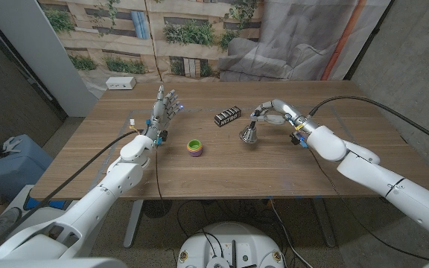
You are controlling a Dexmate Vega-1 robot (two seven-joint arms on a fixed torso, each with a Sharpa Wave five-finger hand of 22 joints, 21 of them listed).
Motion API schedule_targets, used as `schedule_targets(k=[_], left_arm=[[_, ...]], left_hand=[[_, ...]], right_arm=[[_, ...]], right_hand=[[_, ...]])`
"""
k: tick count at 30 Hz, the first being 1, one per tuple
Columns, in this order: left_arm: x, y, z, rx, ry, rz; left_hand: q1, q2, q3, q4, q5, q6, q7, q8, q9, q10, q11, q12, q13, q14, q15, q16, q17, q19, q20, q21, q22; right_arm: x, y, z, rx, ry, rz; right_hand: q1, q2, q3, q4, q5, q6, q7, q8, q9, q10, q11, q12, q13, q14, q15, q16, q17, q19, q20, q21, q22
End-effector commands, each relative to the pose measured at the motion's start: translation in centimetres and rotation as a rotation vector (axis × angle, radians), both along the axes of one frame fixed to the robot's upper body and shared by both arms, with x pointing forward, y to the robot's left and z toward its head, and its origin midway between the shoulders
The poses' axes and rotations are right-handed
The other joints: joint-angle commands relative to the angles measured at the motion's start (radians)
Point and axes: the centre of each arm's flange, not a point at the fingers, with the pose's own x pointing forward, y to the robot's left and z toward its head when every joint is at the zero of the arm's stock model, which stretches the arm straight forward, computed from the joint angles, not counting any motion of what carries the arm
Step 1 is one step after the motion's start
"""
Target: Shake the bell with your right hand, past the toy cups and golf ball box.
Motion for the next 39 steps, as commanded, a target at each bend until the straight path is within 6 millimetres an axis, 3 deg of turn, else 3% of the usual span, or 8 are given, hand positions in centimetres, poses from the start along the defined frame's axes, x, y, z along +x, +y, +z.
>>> schedule_targets(k=[1, 39], left_arm=[[0.0, 0.0, 0.0, 0.000, 0.000, 0.000], [0.0, 0.0, 0.0, 0.000, 0.000, 0.000]], left_hand=[[0.000, 0.008, 0.001, 0.007, 0.007, 0.000, -0.008, 0.002, 0.004, 0.001, -0.004, 0.006, 0.005, 0.008, -0.098, 0.005, 0.005, 0.009, 0.000, 0.007, 0.006], [0.000, 0.008, 0.001, 0.007, 0.007, 0.000, -0.008, 0.002, 0.004, 0.002, -0.003, 0.006, 0.005, 0.009, -0.098, 0.006, 0.005, 0.009, 0.000, 0.007, 0.006]], right_arm=[[-1.0, 0.3, -0.4, 0.009, -0.109, -0.049], [-2.5, 2.5, -1.4, -0.121, -0.426, -0.273]], right_hand=[[0.004, -0.001, 0.000, -0.007, 0.008, 0.003, -0.003, -0.002, 0.002, 0.002, 0.003, -0.002, 0.004, 0.006, -0.161, 0.002, 0.004, 0.005, -0.055, -0.001, 0.002], [0.016, -0.001, 0.002, -0.015, 0.009, 0.009, -0.010, -0.002, 0.003, 0.003, 0.002, -0.002, 0.013, 0.016, -0.161, 0.009, 0.011, 0.013, -0.058, 0.001, 0.002]])
